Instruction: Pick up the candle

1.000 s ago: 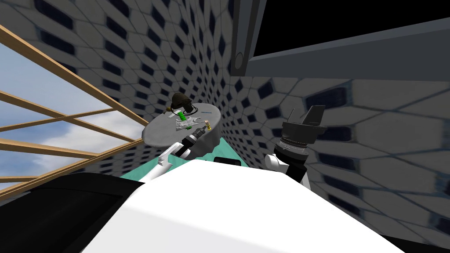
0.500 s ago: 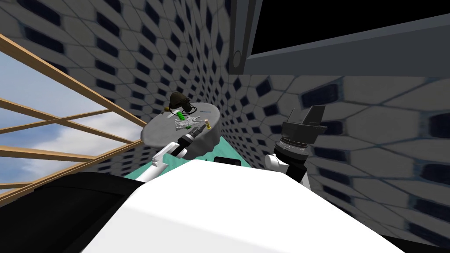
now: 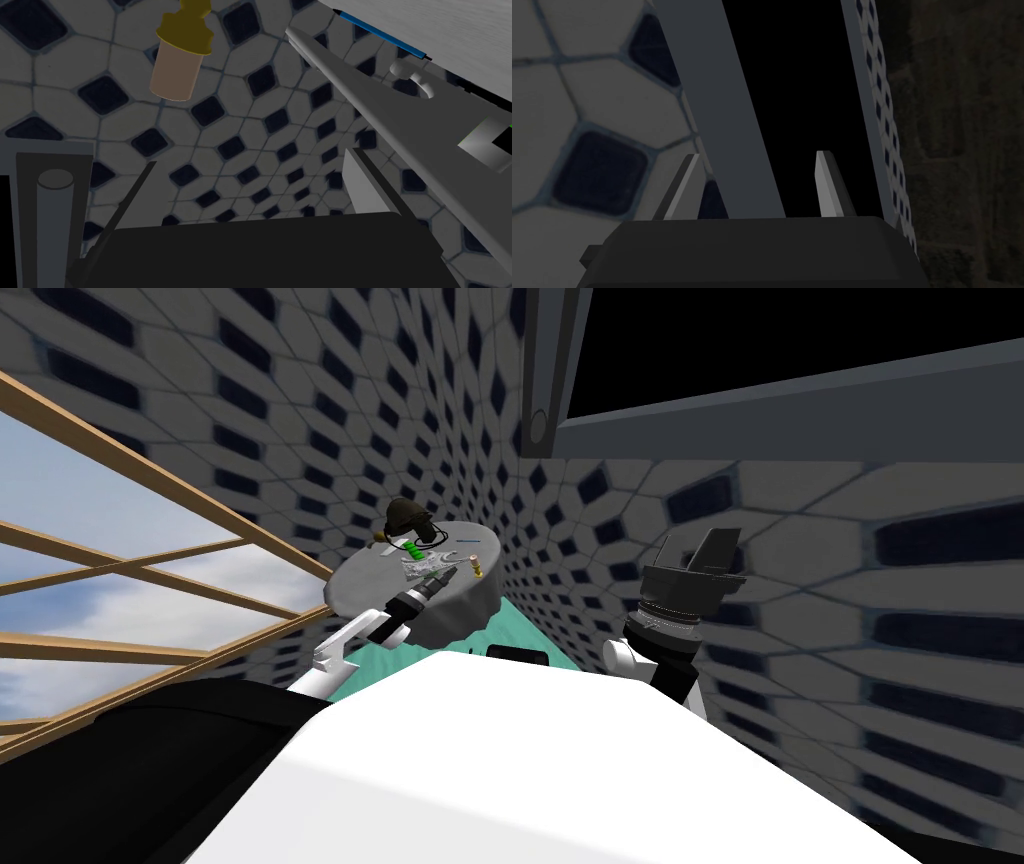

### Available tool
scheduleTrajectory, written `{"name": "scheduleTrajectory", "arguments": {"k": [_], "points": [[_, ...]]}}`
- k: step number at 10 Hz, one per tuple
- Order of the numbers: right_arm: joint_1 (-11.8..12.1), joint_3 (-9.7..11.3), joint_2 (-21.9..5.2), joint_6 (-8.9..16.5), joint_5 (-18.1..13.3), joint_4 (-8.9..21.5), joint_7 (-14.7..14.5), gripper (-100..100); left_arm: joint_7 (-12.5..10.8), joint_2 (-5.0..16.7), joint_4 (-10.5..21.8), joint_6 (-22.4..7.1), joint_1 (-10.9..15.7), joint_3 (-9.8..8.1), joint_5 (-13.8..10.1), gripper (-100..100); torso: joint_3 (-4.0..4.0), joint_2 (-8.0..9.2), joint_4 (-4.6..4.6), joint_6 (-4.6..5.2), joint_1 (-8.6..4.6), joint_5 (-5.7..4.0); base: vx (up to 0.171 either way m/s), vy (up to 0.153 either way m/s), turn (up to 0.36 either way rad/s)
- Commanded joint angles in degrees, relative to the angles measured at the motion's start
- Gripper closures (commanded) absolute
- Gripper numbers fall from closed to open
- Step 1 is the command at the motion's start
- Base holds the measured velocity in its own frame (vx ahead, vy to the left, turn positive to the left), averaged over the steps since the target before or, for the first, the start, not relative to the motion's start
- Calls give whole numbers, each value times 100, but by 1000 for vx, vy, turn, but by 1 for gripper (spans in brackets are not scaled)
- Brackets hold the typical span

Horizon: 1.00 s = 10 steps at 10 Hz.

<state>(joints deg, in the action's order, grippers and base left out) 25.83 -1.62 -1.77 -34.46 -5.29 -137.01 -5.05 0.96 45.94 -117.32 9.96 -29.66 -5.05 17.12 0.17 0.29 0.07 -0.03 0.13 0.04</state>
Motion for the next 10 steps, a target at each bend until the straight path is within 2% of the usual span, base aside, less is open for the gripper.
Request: {"name": "scheduleTrajectory", "arguments": {"k": [1,2,3,7,8,10], "points": [[0,0,0,0,0,0,0,0,-134,250,-70,-63,-179,-242,-122,-100,0,0,0,0,0,0,-83,38,-105],[0,0,0,0,0,0,0,0,-223,422,-130,-119,-289,-378,-191,-100,0,0,0,-1,0,-1,-73,32,-100],[0,0,0,0,0,0,0,0,-223,422,-130,-119,-289,-378,-191,-100,-2,-4,-1,0,-3,-1,-47,22,-42],[0,0,0,0,0,0,0,0,-651,1162,-349,-315,-755,-902,-450,-100,-5,-10,-2,-1,-4,-1,-60,28,-101],[0,0,0,0,0,0,0,0,-651,1231,-349,-315,-755,-902,-450,-100,-4,-7,-2,0,-4,-1,-46,21,-39],[1,0,0,0,0,0,0,0,-907,1633,-435,-386,-994,-1136,-560,-100,-11,-20,-4,-1,-11,-2,-30,11,-76]]}}
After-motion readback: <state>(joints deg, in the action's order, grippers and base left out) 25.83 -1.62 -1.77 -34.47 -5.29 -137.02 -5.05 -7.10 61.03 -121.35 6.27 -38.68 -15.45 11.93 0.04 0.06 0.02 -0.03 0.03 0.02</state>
